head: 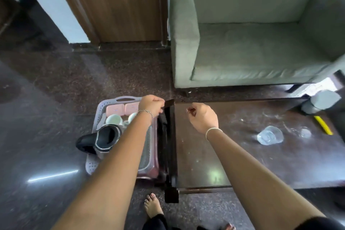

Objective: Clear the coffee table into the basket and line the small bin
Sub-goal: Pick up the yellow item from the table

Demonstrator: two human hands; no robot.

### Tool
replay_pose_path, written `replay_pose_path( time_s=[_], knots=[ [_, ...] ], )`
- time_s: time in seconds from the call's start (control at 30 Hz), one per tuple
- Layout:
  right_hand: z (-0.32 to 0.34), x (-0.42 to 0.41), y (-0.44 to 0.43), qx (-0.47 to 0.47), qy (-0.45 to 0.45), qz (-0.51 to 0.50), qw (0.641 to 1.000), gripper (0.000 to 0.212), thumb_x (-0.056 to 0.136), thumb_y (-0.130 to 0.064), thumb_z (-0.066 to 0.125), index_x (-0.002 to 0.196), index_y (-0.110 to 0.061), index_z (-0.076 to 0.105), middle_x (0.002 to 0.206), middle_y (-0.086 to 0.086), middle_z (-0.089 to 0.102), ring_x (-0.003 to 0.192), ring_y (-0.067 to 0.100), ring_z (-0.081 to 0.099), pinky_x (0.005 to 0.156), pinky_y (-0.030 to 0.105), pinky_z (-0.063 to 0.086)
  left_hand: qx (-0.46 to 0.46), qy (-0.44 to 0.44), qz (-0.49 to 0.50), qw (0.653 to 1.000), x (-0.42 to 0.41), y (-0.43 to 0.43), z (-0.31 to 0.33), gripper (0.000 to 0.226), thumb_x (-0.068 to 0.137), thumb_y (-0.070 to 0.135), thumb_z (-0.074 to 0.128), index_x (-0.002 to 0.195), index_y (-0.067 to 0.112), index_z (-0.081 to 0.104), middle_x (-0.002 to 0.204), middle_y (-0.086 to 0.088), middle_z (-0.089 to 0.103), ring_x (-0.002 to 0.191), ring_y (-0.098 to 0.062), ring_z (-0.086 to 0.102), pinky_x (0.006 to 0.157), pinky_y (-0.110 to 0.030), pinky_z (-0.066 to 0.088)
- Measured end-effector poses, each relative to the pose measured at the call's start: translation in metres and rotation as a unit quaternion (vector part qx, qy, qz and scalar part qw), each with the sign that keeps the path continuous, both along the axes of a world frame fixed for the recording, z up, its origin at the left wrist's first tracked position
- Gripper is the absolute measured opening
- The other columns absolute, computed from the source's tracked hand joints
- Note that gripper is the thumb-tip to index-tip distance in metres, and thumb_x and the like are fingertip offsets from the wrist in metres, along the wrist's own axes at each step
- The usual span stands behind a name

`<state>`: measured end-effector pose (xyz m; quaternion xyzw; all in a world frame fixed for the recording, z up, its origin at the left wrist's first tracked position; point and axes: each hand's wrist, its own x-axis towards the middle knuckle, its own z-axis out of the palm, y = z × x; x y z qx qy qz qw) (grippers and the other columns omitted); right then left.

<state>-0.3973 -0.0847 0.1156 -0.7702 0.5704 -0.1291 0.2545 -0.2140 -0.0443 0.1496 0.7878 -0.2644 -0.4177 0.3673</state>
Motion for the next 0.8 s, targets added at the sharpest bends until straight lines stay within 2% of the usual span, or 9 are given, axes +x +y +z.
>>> replay_pose_path(
  time_s=[0.23,0.4,0.5,0.67,0.8],
  knots=[
    [0.021,-0.169,0.017,-0.006,-0.026,-0.045,0.999,0.016,0.09,-0.03,0.055,0.087,-0.016,0.062,0.09,0.004,0.071,0.088,0.028,0.065,0.072,0.033,0.052,-0.011,0.029,-0.003,1.0,-0.179,0.016,0.002,0.017,0.086,0.009,0.059,0.077,0.02,0.069,0.073,0.003,0.069,0.053,-0.007,0.06,0.044,-0.014,0.048],
    [0.027,-0.294,0.025,0.013,-0.023,-0.083,0.996,0.016,0.09,-0.026,0.054,0.098,-0.019,0.066,0.097,0.003,0.071,0.093,0.025,0.065,0.078,0.033,0.052,-0.008,0.059,-0.058,0.997,-0.31,0.008,0.001,0.017,0.088,0.012,0.06,0.076,0.02,0.066,0.073,0.003,0.068,0.054,-0.009,0.059,0.047,-0.017,0.048],
    [0.028,-0.362,0.025,0.019,-0.022,-0.123,0.992,0.014,0.088,-0.025,0.055,0.096,-0.022,0.066,0.097,0.001,0.071,0.092,0.024,0.065,0.076,0.031,0.051,-0.008,0.077,-0.092,0.993,-0.379,-0.006,-0.001,0.017,0.089,0.012,0.059,0.076,0.019,0.067,0.073,0.002,0.068,0.055,-0.01,0.059,0.051,-0.018,0.047],
    [0.018,-0.452,0.018,0.039,-0.018,-0.203,0.978,0.012,0.087,-0.027,0.055,0.093,-0.022,0.065,0.095,0.003,0.071,0.09,0.028,0.065,0.071,0.031,0.049,0.002,0.096,-0.157,0.983,-0.473,-0.038,-0.011,0.017,0.087,0.004,0.061,0.074,0.015,0.065,0.069,-0.002,0.063,0.051,-0.008,0.056,0.046,-0.016,0.047],
    [0.004,-0.505,0.003,0.078,-0.014,-0.237,0.968,0.013,0.087,-0.027,0.054,0.094,-0.023,0.064,0.095,0.0,0.07,0.09,0.026,0.064,0.072,0.031,0.051,0.015,0.116,-0.193,0.974,-0.524,-0.063,-0.026,0.018,0.084,0.002,0.063,0.074,0.017,0.067,0.072,0.0,0.066,0.055,-0.01,0.057,0.057,-0.023,0.049]
  ],
)
